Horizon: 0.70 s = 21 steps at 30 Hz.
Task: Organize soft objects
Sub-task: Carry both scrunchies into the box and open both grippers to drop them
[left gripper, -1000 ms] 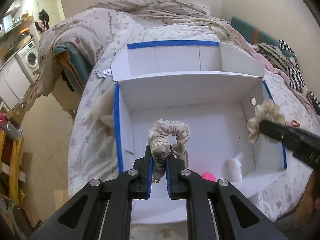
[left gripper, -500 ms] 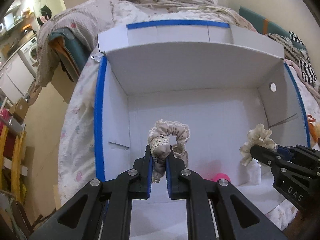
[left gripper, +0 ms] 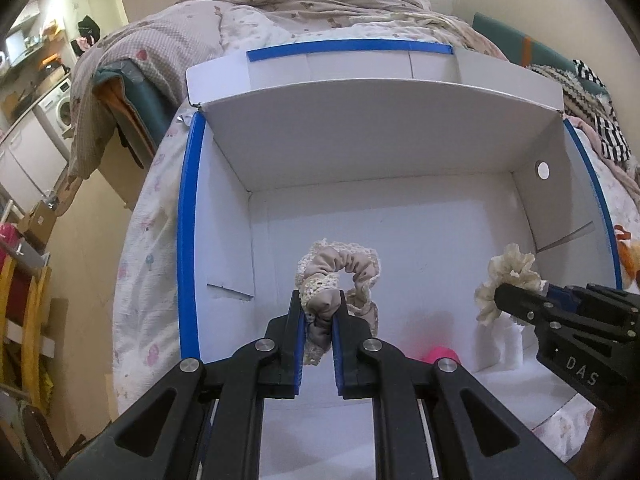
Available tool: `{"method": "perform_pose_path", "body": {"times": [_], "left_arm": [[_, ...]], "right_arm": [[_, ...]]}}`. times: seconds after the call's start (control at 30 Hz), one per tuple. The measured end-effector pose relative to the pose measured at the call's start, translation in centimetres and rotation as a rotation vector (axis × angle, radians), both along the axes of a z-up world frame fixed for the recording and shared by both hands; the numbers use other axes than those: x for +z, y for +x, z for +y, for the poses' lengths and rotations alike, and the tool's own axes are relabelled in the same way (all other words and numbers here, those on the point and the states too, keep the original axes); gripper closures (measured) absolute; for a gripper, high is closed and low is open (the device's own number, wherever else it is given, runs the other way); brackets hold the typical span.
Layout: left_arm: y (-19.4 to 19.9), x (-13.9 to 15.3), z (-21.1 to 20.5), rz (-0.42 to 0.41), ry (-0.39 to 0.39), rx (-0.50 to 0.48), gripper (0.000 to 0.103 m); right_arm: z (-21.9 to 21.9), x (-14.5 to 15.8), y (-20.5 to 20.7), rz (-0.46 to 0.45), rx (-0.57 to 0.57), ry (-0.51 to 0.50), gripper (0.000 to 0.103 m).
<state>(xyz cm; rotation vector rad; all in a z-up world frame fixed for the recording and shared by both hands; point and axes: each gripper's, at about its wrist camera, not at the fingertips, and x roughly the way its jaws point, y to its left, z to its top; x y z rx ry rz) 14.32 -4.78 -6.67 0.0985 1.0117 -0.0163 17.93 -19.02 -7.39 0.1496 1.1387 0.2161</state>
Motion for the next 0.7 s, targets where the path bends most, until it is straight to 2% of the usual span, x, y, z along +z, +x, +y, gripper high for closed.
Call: {"method": "perform_pose_path", "body": {"times": [0.43, 0.53, 0.6, 0.67, 0.7], "left_arm": [[0.1, 0.0, 0.0, 0.012, 0.014, 0.013, 0.090], [0.2, 0.1, 0.0, 0.019, 0.012, 0.012, 0.085], [0.1, 0.2, 0.0, 0.018, 0.015, 0.017, 0.082], [0.1, 0.2, -0.1, 0.018, 0.020, 0.016, 0.079], [0.1, 0.3, -0.1, 0.016, 0.020, 0.015, 0.078]], "right_arm": [[-1.9, 0.3, -1.0, -0.012, -0.026, 0.057, 0.079], [-2.3, 0.4, -1.1, -0.015, -0.030, 0.062, 0.076], [-2.5, 0.5, -1.2, -0.020, -0.036, 0.067, 0.068], [-2.8, 0.8, -1.3, -0.034, -0.043, 0.076, 0.039], [-3.0, 1.0, -1.5, -0.046, -0.049, 0.086, 0.036]]}}
